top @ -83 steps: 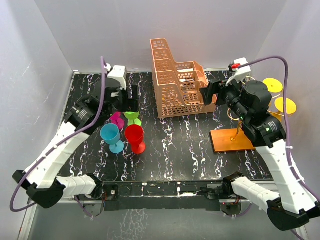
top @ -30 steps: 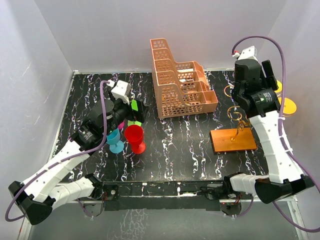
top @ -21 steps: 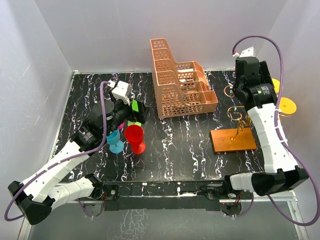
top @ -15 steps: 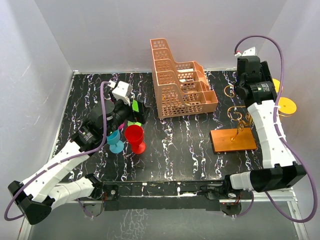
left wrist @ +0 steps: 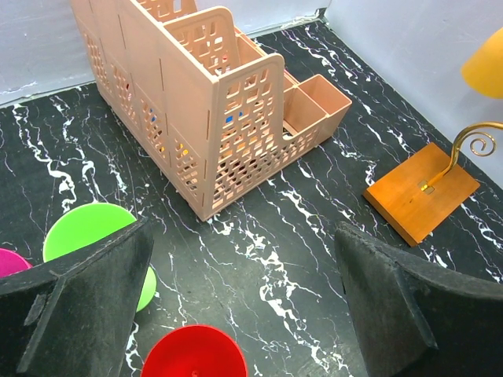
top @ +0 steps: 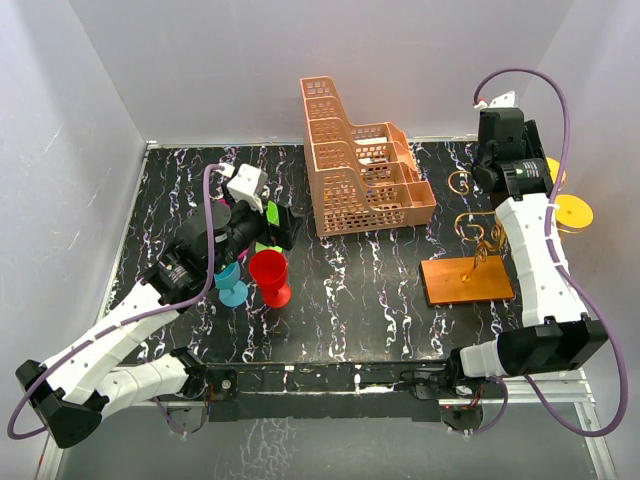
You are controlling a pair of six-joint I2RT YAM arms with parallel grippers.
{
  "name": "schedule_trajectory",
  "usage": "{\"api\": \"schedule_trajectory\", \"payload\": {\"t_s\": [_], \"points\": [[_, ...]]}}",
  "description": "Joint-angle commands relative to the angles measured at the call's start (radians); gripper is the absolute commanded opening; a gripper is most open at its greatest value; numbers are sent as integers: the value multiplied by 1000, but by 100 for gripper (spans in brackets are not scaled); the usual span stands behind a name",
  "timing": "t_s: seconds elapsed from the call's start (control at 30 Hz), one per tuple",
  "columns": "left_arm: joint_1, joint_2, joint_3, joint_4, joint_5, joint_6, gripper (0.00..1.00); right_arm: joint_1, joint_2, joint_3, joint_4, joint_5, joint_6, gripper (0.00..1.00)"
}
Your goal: Take the wine glass off the wine glass rack
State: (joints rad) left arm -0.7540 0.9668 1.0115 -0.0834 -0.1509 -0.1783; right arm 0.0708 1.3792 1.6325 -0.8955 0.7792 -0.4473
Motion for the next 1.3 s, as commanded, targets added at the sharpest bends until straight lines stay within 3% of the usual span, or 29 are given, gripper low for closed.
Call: {"api": "schedule_trajectory", "payload": {"t_s": [0.0,0.17,0.37,0.77,1.27], "points": [[-7,-9,7,19,-15,13,97,-15,-8,11,72,16,-14,45],[-7,-6,10,14,-9,12,97,-18,1,8,75,19,-14,39],[-7,-9,12,13,-13,14,97,-19,-2,36,75,36,-19,23],[-24,-3,12,9,-11,17,97,-17,2,56,82,57,-62,10],[-56,33,7,4,-49,37,97,-9,-16,30,122,118,-159,8]]}}
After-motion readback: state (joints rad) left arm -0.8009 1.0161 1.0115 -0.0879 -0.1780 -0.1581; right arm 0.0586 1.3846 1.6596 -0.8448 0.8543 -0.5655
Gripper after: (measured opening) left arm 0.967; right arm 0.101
